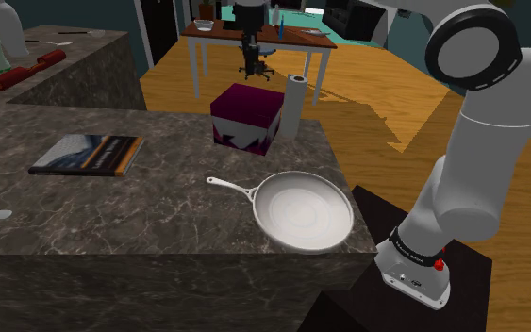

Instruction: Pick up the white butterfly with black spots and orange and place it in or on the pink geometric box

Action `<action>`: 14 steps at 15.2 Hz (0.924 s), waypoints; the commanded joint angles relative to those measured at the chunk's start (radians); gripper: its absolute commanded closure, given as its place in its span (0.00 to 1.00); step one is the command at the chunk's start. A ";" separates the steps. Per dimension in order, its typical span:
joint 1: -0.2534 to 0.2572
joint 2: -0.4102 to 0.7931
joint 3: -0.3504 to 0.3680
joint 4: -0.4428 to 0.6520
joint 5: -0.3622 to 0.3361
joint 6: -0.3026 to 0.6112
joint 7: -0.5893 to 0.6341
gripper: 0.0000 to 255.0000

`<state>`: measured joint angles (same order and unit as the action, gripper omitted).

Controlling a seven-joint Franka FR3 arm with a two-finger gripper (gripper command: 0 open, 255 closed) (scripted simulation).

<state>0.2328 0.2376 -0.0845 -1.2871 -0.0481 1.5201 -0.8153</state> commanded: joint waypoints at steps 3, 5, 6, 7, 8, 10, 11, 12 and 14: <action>-0.002 0.004 -0.001 -0.043 0.001 0.047 -0.002 1.00; -0.002 -0.005 -0.001 -0.081 0.000 0.078 0.000 1.00; -0.002 -0.008 -0.001 -0.100 0.000 0.093 0.001 1.00; -0.001 -0.011 -0.001 -0.118 -0.001 0.107 0.002 1.00; -0.001 -0.014 -0.001 -0.136 -0.001 0.122 0.003 1.00; -0.001 -0.019 0.000 -0.169 -0.002 0.151 0.005 1.00; -0.001 -0.021 0.000 -0.185 -0.002 0.165 0.006 1.00; -0.001 -0.022 0.000 -0.197 -0.002 0.176 0.006 1.00; -0.001 -0.022 0.000 -0.197 -0.002 0.176 0.006 1.00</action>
<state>0.2321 0.2155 -0.0849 -1.4815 -0.0501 1.6926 -0.8091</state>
